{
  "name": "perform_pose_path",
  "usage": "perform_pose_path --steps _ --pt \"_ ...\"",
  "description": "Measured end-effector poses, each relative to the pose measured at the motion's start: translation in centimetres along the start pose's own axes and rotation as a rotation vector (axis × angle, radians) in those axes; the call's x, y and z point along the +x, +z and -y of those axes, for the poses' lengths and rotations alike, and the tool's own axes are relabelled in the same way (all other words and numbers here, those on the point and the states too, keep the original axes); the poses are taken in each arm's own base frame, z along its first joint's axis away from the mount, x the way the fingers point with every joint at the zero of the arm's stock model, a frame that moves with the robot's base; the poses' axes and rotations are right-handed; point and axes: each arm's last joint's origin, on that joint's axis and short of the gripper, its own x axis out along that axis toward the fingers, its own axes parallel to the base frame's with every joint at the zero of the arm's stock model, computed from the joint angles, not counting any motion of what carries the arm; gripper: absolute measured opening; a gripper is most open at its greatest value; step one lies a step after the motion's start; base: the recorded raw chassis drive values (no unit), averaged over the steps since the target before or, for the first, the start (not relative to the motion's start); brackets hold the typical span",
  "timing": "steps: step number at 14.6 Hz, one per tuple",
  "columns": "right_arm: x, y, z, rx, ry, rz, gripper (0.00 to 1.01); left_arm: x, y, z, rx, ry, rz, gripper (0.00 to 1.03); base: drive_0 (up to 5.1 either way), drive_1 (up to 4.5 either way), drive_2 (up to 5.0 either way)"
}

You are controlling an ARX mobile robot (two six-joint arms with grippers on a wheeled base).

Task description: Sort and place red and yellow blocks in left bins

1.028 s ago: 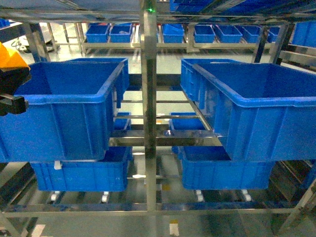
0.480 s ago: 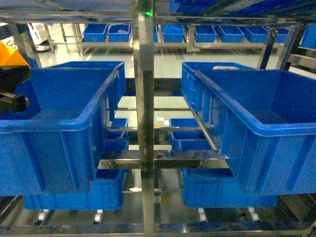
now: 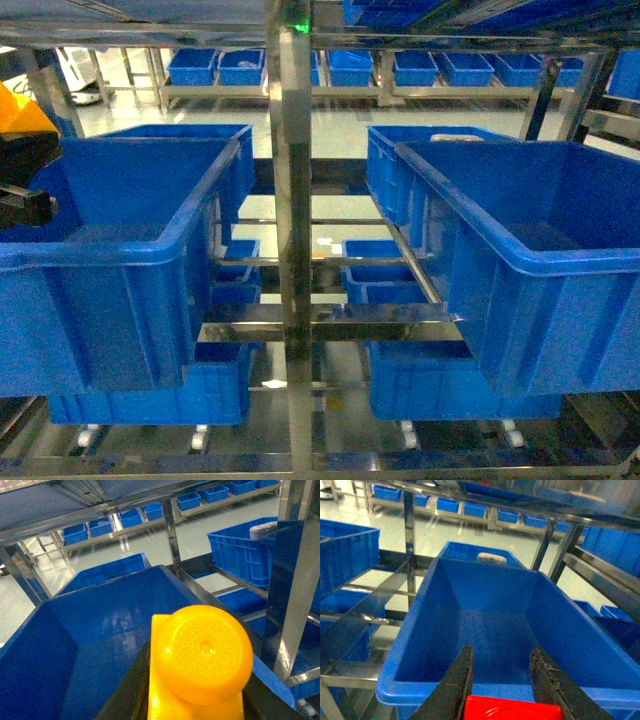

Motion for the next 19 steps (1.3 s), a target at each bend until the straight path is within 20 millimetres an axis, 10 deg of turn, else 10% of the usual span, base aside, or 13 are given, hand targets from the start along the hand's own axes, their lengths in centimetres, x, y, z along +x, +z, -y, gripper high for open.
perform_pose_path --steps 4,7,11,19 --pt "2.1 -0.9 1.0 -0.006 -0.016 -0.082 0.28 0.0 0.0 0.0 0.000 0.000 0.000 0.27 0.0 0.00 0.0" --pt "12.6 -3.0 3.8 -0.007 -0.025 -0.203 0.28 0.0 0.0 0.0 0.000 0.000 0.000 0.27 0.0 0.00 0.0" --pt "18.0 -2.8 4.5 -0.006 -0.062 -0.251 0.28 0.0 0.0 0.0 0.000 0.000 0.001 0.27 0.0 0.00 0.0" --pt "22.2 -6.5 5.2 0.100 -0.124 -0.379 0.32 0.0 0.0 0.0 0.000 0.000 0.000 0.27 0.0 0.00 0.0"
